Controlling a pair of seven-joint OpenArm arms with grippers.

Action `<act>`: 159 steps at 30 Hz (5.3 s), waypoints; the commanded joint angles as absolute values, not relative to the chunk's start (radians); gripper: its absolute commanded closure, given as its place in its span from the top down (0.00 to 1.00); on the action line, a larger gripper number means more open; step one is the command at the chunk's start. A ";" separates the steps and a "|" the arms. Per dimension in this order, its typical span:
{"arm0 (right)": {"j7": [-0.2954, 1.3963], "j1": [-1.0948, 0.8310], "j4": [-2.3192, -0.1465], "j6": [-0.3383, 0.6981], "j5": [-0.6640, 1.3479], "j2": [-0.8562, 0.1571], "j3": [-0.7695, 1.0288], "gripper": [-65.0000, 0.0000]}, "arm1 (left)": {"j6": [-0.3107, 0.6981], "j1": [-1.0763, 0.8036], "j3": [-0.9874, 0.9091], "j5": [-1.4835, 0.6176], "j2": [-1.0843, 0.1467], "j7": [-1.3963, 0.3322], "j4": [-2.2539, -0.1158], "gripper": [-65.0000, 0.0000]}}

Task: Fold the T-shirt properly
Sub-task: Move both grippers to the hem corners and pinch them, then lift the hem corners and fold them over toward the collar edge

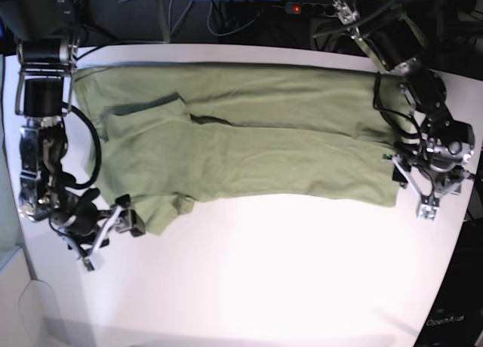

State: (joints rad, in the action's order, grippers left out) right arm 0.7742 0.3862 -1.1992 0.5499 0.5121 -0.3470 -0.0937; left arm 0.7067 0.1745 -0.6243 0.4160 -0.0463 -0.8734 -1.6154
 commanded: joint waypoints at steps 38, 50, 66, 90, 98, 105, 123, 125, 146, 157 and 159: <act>0.274 0.602 -0.596 0.553 0.519 -0.317 -0.414 0.01 | 0.698 0.285 -0.664 0.412 -0.093 -0.796 -1.405 0.60; 0.274 0.568 -0.599 0.553 0.519 -0.317 -0.414 0.01 | 0.659 0.352 -0.736 0.412 -0.067 -0.671 -1.247 0.60; 0.275 0.570 -0.599 0.553 0.519 -0.317 -0.415 0.01 | 0.559 0.401 -0.748 0.410 -0.077 -0.532 -1.006 0.60; 0.282 0.555 -0.668 0.553 0.521 -0.344 -0.407 0.01 | 0.555 0.392 -0.740 0.412 -0.050 -0.516 -1.092 0.03; 0.337 0.424 -0.964 0.550 0.522 -0.398 -0.406 0.01 | 0.559 0.354 -0.739 0.420 -0.018 -0.521 -1.204 0.03; 0.415 0.278 -1.213 0.550 0.522 -0.443 -0.308 0.01 | 0.559 0.249 -0.680 0.412 0.024 -0.510 -1.357 0.03; 0.504 -0.231 -1.814 0.550 0.521 -0.458 -0.045 0.01 | 0.561 0.087 -0.650 0.409 0.054 -0.509 -1.555 0.03; 0.503 -0.265 -1.833 0.550 0.521 -0.452 -0.045 0.01 | 0.561 0.068 -0.651 0.409 0.076 -0.509 -1.583 0.03; 0.323 -0.582 -1.883 0.550 0.521 -0.433 0.039 0.01 | 0.698 -0.196 -0.714 0.409 0.137 -0.188 -1.742 0.03; 0.272 -0.650 -1.876 0.550 0.519 -0.430 0.081 0.01 | 0.698 -0.205 -0.785 0.409 0.137 -0.159 -1.741 0.03; 0.266 -0.648 -1.868 0.550 0.519 -0.407 0.082 0.01 | 0.698 -0.222 -0.785 0.409 0.137 -0.159 -1.742 0.03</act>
State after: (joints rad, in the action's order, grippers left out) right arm 0.2893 -0.6460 -1.8580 0.5488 0.5068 -0.4011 0.0769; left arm 0.7040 -0.2184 -0.7822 0.4225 0.1440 -0.1818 -1.7256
